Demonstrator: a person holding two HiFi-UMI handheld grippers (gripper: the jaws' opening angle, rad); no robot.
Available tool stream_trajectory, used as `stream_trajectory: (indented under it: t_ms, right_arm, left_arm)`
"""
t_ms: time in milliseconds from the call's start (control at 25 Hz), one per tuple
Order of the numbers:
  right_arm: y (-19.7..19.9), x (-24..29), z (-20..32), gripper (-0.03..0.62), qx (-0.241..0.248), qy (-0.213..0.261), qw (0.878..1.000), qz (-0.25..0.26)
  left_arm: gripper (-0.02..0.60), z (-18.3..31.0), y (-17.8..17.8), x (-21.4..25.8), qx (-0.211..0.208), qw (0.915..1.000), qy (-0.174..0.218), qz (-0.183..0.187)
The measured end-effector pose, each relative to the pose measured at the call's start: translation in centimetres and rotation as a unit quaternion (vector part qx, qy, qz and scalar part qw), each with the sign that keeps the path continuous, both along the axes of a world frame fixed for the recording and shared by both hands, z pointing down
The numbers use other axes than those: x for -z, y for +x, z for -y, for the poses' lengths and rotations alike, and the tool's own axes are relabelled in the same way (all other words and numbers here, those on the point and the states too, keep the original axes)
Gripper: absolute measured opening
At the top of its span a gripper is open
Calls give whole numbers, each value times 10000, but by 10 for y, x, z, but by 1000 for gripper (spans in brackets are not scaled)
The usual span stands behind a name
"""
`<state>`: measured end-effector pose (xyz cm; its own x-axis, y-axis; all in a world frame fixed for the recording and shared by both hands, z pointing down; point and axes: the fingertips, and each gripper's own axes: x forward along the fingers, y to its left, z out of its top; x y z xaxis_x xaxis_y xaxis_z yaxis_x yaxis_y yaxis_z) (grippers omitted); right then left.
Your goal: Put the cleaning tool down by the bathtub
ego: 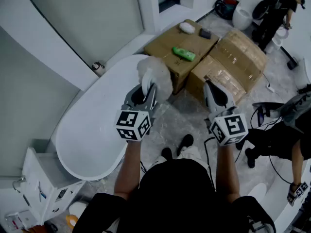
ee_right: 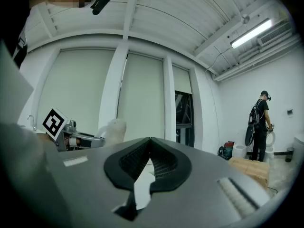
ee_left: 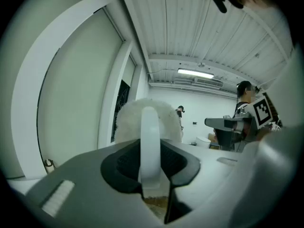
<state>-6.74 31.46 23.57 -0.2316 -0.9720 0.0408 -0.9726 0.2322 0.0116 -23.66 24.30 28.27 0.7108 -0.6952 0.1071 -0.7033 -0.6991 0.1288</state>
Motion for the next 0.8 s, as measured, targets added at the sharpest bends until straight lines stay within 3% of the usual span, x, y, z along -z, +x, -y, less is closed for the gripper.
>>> stream_trajectory:
  t_ms: [800]
  right_arm:
    - [-12,0,-33,9,-246,100,9995,149]
  left_arm:
    - [86,-25,-18,2,-80,9999,53,88]
